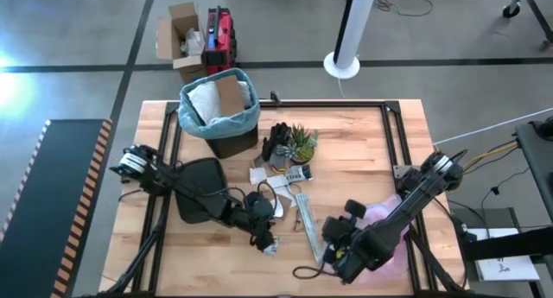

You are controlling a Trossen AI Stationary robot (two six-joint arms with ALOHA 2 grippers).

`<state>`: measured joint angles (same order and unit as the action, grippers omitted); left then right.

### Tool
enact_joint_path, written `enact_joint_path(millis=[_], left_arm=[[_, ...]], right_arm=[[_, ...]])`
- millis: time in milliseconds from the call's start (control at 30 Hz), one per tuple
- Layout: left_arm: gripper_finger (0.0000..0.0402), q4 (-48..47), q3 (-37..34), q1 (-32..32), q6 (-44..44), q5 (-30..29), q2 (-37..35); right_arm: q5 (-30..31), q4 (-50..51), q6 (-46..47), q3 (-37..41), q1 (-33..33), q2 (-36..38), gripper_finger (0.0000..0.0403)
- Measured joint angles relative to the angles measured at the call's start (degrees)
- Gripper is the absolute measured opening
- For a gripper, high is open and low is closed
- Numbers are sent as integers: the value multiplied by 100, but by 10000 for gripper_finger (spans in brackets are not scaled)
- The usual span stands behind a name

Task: Place trash/remove bag and relplace
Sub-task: Put the white paper into the trash bin

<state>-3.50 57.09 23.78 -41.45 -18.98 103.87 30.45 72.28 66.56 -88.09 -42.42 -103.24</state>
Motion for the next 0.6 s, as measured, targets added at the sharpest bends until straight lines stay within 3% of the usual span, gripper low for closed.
enact_joint_path(millis=[267, 600], left_arm=[[75, 130, 40, -28, -515, -108, 544], [75, -50, 247, -34, -614, -76, 385]], right_arm=[[308, -357, 232, 833, -78, 523, 32], [377, -443, 294, 1106, -187, 757, 32]])
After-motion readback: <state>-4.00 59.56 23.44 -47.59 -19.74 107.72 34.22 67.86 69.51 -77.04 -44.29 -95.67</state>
